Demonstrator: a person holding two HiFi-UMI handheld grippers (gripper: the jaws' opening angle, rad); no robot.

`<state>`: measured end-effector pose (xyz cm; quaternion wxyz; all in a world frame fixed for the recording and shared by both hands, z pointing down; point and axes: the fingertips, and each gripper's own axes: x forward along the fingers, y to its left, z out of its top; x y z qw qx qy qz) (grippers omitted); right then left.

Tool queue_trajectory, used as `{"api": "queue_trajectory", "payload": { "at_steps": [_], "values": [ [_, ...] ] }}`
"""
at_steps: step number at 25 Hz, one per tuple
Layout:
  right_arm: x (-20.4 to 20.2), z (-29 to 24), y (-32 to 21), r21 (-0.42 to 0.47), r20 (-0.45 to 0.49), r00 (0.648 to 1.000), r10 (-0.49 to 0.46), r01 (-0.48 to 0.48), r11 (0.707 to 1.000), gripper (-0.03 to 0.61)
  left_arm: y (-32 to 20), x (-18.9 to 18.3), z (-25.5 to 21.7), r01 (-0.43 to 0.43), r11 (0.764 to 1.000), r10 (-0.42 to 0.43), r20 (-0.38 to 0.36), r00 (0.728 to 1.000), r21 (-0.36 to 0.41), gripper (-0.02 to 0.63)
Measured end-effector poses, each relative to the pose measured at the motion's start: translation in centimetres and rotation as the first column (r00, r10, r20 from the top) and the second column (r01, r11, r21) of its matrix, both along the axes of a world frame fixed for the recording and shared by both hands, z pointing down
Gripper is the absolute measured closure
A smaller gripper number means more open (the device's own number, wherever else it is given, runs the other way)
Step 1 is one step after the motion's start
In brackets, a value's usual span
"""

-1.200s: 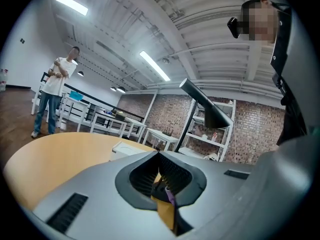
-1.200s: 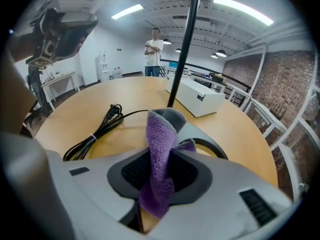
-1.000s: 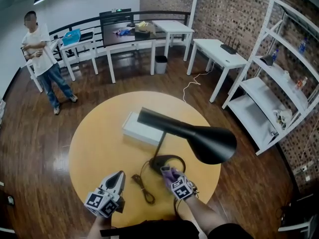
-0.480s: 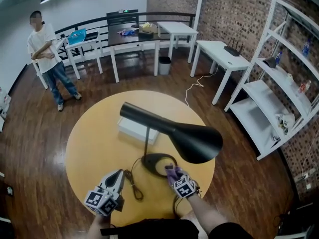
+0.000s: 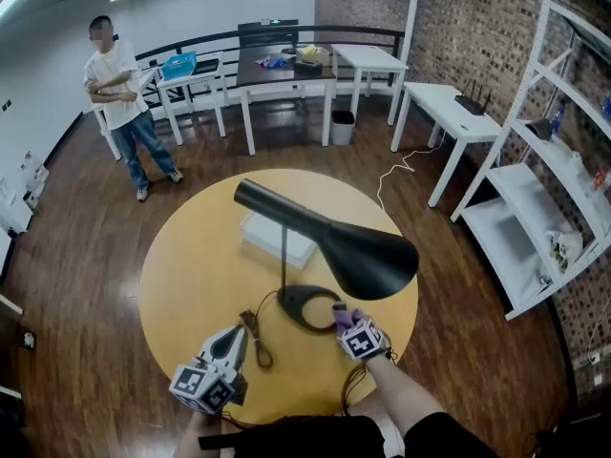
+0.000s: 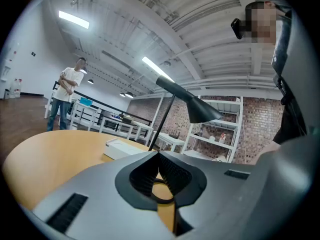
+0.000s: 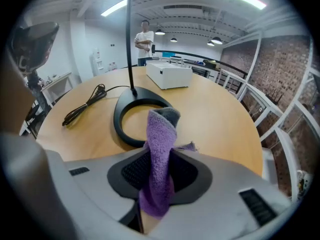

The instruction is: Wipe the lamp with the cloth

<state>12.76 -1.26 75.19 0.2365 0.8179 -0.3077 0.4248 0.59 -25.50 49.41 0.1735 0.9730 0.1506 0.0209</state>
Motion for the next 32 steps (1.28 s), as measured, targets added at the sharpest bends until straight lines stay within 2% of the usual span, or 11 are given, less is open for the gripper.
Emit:
{"api": "queue_trajectory", "payload": {
  "at_steps": [1,5,10,13,16,21,25,28,32],
  "values": [
    [0.0,-0.5,0.3,-0.002,-0.013,1.0,0.02,-0.02,1.0,0.479,-0.1,-0.2,-0.1,-0.001,1.0,0.001,-0.002,1.0,0.004,0.612],
    [-0.6,-2.3,-1.4,0.12,-0.071,0.997,0.017,-0.008,0.993,0.479,-1.5,-0.3,-0.7,0.0,1.0,0.0,-0.03,1.0,0.003,0.612],
    [-0.5,-3.5,-1.3,0.089,-0.148,0.989,0.01,0.003,0.996,0.479,-2.5,-0.2,-1.2,-0.001,1.0,0.002,-0.066,0.998,0.013,0.612],
    [-1.2,-4.3,-3.2,0.044,-0.193,0.978,-0.073,0.083,0.996,0.479,-3.0,-0.4,-1.4,-0.012,1.0,0.012,-0.068,0.998,-0.004,0.612],
    [-1.7,-5.9,-6.5,-0.001,-0.231,0.956,-0.178,0.183,0.983,0.479,-4.1,-0.9,-1.1,-0.014,1.0,0.013,-0.07,0.997,-0.019,0.613],
    [-1.7,-6.2,-11.6,0.003,-0.229,0.93,-0.288,0.297,0.955,0.479,-6.2,-2.0,-1.9,0.067,0.995,-0.072,-0.076,0.995,-0.069,0.613],
    [-1.4,-4.5,-13.3,0.007,-0.194,0.918,-0.345,0.353,0.935,0.479,-6.5,-3.3,-0.8,0.13,0.991,-0.13,-0.059,0.99,-0.006,0.613],
    [-2.0,-3.1,-14.1,-0.039,-0.152,0.884,-0.441,0.441,0.897,0.479,-6.1,-3.7,-0.8,0.185,0.983,-0.184,-0.052,0.982,0.006,0.613],
    [-2.5,-1.1,-12.6,-0.083,-0.119,0.806,-0.58,0.574,0.815,0.479,-3.7,-3.4,-0.7,0.273,0.962,-0.272,-0.044,0.961,0.009,0.613]
  ]
}}
